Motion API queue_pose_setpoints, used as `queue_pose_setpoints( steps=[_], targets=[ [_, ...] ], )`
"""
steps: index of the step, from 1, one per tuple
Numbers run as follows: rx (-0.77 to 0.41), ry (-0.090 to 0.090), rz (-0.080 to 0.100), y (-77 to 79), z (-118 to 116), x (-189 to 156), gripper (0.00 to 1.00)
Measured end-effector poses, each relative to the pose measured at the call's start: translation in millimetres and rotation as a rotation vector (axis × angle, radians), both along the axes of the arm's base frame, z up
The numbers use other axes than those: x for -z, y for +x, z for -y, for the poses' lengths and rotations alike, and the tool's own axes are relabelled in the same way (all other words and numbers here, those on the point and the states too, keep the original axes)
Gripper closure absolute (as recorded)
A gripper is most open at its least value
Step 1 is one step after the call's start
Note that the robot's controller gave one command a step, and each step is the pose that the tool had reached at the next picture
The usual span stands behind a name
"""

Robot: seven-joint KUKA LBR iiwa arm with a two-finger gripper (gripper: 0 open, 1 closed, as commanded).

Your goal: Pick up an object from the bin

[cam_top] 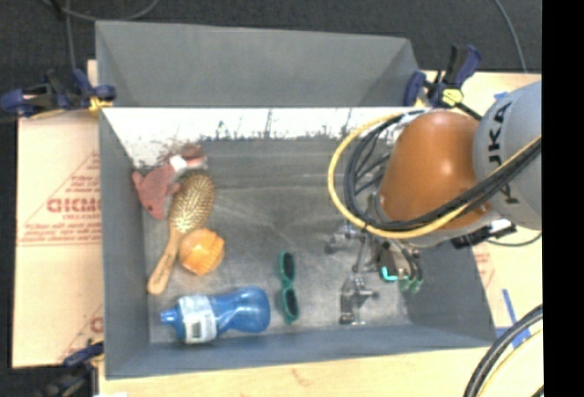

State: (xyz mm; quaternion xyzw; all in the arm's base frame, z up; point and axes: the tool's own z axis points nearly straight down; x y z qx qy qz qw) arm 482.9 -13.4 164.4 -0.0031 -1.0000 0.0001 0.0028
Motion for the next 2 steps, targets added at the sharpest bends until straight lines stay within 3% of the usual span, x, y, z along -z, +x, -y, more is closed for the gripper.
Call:
queue_pose_setpoints(
  steps=[1,2],
  targets=[
    [0.0,0.0,0.008,1.9,0,-4,0.0],
    [-0.013,0.004,0.019,33.0,-60,87,1.0]
  ],
)
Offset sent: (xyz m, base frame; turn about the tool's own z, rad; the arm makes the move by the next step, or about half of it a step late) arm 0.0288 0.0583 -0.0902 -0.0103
